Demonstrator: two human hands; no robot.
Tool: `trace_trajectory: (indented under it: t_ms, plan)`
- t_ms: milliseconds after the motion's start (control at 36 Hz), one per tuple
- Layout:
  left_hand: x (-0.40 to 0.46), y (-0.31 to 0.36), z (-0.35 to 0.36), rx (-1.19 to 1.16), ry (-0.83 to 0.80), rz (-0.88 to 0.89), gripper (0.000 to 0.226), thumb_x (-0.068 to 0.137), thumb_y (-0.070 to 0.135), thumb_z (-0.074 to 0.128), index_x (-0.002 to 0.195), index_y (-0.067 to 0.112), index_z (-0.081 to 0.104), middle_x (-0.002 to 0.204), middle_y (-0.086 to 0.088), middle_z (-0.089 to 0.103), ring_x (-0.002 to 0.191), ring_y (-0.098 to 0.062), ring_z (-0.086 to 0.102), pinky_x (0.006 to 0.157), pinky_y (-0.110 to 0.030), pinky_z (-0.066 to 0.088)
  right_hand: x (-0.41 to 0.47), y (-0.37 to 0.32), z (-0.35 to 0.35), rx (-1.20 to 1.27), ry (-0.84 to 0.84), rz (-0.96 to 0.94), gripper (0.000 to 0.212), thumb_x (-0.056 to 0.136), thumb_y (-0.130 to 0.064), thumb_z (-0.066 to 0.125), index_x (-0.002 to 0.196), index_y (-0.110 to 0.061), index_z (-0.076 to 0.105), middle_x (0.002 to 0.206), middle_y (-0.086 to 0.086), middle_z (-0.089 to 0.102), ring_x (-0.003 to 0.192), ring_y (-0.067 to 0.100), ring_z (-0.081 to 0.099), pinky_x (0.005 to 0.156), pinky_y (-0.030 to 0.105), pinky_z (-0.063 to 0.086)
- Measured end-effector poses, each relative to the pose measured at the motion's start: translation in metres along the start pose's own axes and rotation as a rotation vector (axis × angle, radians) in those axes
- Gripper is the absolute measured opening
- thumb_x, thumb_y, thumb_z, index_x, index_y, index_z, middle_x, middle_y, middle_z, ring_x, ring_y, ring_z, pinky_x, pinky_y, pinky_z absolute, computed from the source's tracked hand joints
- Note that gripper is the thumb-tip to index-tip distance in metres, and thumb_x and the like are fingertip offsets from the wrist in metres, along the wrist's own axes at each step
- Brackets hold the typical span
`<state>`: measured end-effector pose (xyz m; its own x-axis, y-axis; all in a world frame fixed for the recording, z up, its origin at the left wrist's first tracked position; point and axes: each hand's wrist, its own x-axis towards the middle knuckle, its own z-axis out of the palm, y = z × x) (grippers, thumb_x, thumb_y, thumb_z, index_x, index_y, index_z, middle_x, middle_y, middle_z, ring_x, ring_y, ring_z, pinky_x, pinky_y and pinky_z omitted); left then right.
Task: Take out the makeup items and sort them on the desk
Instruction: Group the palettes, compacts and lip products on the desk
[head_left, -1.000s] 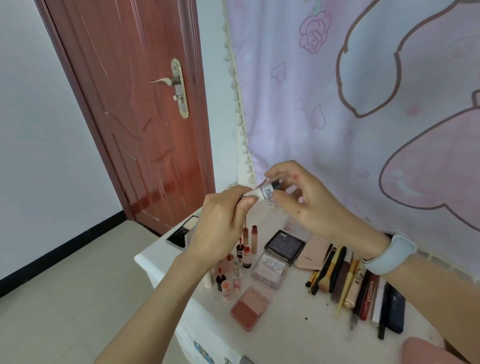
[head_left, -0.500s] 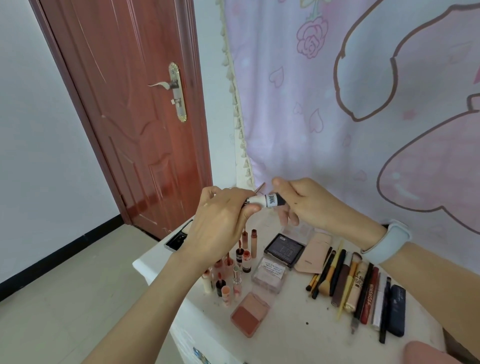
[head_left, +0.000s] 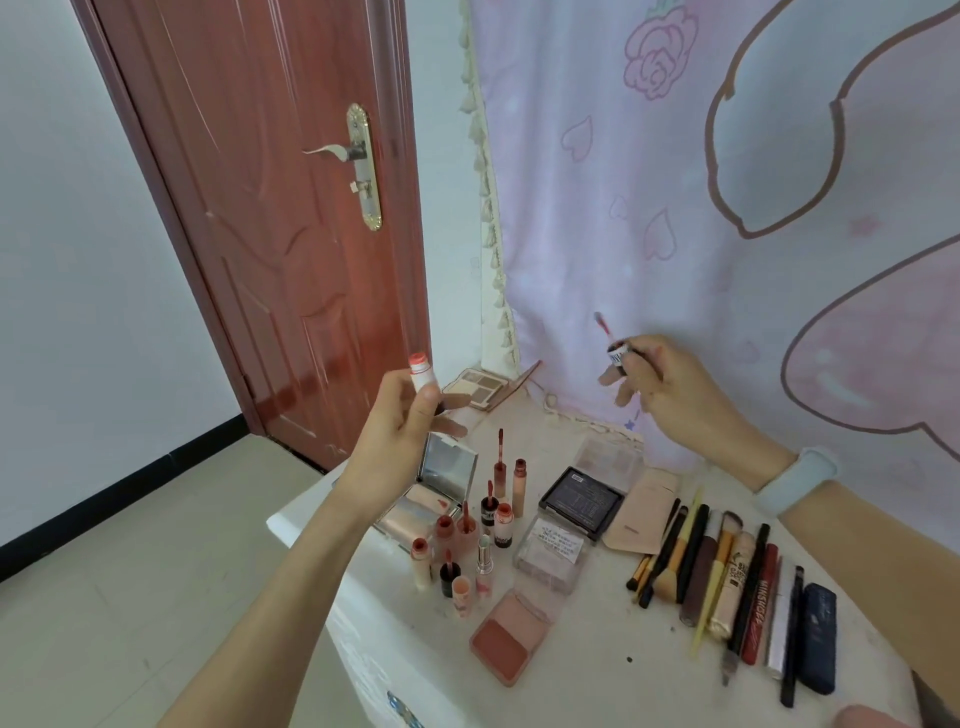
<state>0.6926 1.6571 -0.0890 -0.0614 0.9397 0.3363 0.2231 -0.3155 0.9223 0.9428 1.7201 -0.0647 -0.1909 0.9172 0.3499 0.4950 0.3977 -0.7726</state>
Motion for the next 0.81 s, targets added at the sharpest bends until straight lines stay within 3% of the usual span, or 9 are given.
trace_trajectory:
  t_ms: [83, 167, 250, 333, 556, 639, 722, 806]
  plan:
    - [-0.001, -0.008, -0.001, -0.048, 0.021, -0.051, 0.013, 0.1, 0.025, 0.038, 0.102, 0.013, 0.044, 0.108, 0.0, 0.067, 0.087, -0.01, 0.069, 0.076, -0.011, 0.049, -0.004, 0.028, 0.022, -0.008, -0.118, 0.117, 0.015, 0.1, -0.024, 0.037, 0.108, -0.014, 0.044, 0.097, -0.003, 0.067, 0.076, 0.012, 0.063, 0.06, 0.021, 0.04]
    - [-0.001, -0.018, -0.004, 0.013, 0.088, -0.031, 0.01, 0.098, 0.024, 0.045, 0.099, 0.019, 0.054, 0.098, 0.004, 0.066, 0.088, -0.006, 0.064, 0.079, -0.016, 0.048, -0.01, 0.051, 0.045, -0.024, -0.212, 0.152, 0.014, 0.096, -0.027, 0.046, 0.107, -0.018, 0.048, 0.102, -0.007, 0.064, 0.091, 0.011, 0.061, 0.073, 0.02, 0.044]
    - [-0.002, -0.024, -0.007, 0.019, 0.125, -0.003, 0.01, 0.095, 0.018, 0.051, 0.093, 0.02, 0.06, 0.081, 0.014, 0.067, 0.078, 0.006, 0.06, 0.074, -0.009, 0.045, -0.009, 0.065, 0.062, -0.168, -0.222, 0.096, 0.007, 0.091, -0.03, 0.058, 0.098, -0.028, 0.057, 0.096, -0.009, 0.057, 0.087, 0.012, 0.054, 0.072, 0.017, 0.04]
    - [-0.003, -0.028, -0.01, 0.013, 0.152, -0.015, 0.009, 0.093, 0.017, 0.055, 0.091, 0.021, 0.063, 0.077, 0.023, 0.067, 0.075, 0.008, 0.061, 0.071, -0.007, 0.045, -0.006, 0.072, 0.076, -0.175, -0.235, 0.081, 0.006, 0.09, -0.03, 0.06, 0.095, -0.031, 0.058, 0.089, -0.006, 0.062, 0.082, 0.016, 0.054, 0.069, 0.019, 0.038]
    - [0.0, -0.034, -0.009, 0.007, 0.217, -0.072, 0.003, 0.085, 0.023, 0.065, 0.085, 0.025, 0.067, 0.079, 0.009, 0.07, 0.076, 0.0, 0.063, 0.071, -0.011, 0.046, 0.004, 0.083, 0.1, -0.347, -0.335, 0.032, 0.021, 0.089, -0.036, 0.059, 0.105, -0.023, 0.062, 0.086, -0.014, 0.06, 0.089, 0.012, 0.048, 0.072, 0.027, 0.036]
    - [0.001, -0.038, -0.009, 0.036, 0.204, -0.09, 0.004, 0.085, 0.022, 0.067, 0.086, 0.026, 0.068, 0.086, -0.006, 0.07, 0.08, -0.012, 0.063, 0.078, -0.023, 0.048, 0.005, 0.085, 0.104, -0.374, -0.352, 0.003, 0.023, 0.089, -0.037, 0.06, 0.106, -0.023, 0.064, 0.079, -0.023, 0.051, 0.093, 0.011, 0.046, 0.078, 0.027, 0.037]
    - [0.002, -0.04, -0.008, 0.076, 0.18, -0.086, 0.01, 0.085, 0.02, 0.067, 0.088, 0.029, 0.068, 0.087, -0.001, 0.071, 0.088, -0.017, 0.065, 0.085, -0.027, 0.049, 0.007, 0.084, 0.107, -0.381, -0.345, 0.014, 0.022, 0.088, -0.036, 0.061, 0.106, -0.024, 0.065, 0.079, -0.02, 0.05, 0.094, 0.011, 0.044, 0.077, 0.026, 0.034]
    - [0.001, -0.039, -0.006, 0.081, 0.165, -0.079, 0.013, 0.086, 0.018, 0.066, 0.089, 0.03, 0.067, 0.085, 0.008, 0.072, 0.086, -0.008, 0.065, 0.082, -0.019, 0.048, 0.007, 0.084, 0.108, -0.38, -0.354, 0.014, 0.026, 0.088, -0.036, 0.06, 0.111, -0.023, 0.064, 0.087, -0.014, 0.057, 0.099, 0.013, 0.044, 0.079, 0.027, 0.034]
